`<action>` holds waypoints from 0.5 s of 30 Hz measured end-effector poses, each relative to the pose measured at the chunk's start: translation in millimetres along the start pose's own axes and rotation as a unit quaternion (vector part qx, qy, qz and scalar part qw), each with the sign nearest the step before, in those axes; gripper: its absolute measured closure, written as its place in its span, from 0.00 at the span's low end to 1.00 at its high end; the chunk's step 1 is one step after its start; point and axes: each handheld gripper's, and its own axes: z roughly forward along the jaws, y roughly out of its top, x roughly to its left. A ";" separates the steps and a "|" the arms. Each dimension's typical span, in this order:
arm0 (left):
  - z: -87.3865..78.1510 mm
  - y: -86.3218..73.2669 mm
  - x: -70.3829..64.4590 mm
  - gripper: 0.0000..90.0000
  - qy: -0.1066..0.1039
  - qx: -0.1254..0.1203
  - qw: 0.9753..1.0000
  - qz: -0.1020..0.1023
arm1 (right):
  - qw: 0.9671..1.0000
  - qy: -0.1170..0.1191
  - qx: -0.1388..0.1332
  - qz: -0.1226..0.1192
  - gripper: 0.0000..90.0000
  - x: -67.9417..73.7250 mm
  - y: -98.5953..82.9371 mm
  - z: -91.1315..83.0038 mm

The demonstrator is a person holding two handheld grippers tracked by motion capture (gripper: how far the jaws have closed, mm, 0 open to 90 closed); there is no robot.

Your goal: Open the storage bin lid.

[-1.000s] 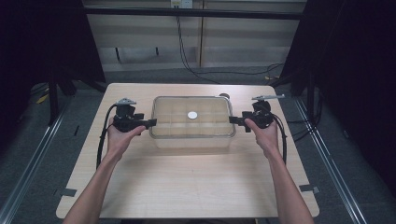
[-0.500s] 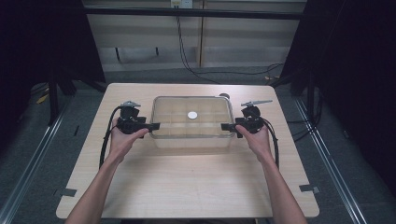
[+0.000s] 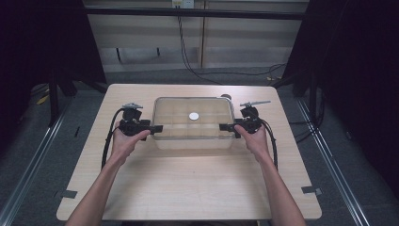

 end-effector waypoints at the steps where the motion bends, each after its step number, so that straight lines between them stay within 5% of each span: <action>1: 2.0 -0.3 -1.2 0.29 -0.005 0.000 1.000 0.000 | 1.000 0.002 0.000 0.002 0.16 -0.9 0.1 0.4; 15: 5.3 1.3 -1.4 0.28 -0.011 0.006 1.000 -0.006 | 1.000 0.008 -0.011 0.001 0.16 -2.4 -2.7 0.4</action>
